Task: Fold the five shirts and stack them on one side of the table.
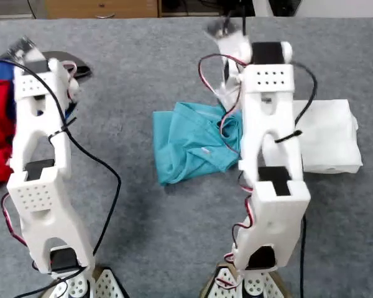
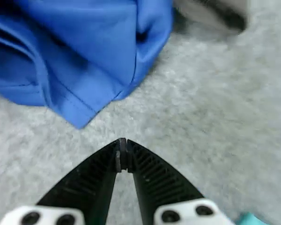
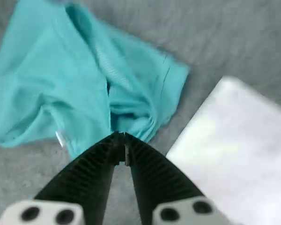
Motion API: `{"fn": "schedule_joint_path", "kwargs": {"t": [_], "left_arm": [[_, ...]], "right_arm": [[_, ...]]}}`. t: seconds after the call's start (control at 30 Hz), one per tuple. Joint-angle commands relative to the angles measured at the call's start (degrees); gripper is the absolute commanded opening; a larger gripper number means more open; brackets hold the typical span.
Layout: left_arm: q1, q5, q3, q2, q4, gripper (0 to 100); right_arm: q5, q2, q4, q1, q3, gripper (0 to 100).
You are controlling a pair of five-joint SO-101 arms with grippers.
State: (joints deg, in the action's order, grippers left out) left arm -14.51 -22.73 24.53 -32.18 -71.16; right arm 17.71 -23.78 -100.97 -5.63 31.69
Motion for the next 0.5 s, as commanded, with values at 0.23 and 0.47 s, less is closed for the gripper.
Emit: {"fn": "schedule_joint_path", "kwargs": {"t": [0.23,0.47], "left_arm": [[1.1,0.4,-7.7,0.6,11.6,2],[1.0,0.4,-7.7,0.5,12.4,2]], "right_arm": [[6.8,9.7,0.8,1.9,-11.5,0.2],[5.9,-0.7,5.5,1.8,-8.4,0.2]]}}
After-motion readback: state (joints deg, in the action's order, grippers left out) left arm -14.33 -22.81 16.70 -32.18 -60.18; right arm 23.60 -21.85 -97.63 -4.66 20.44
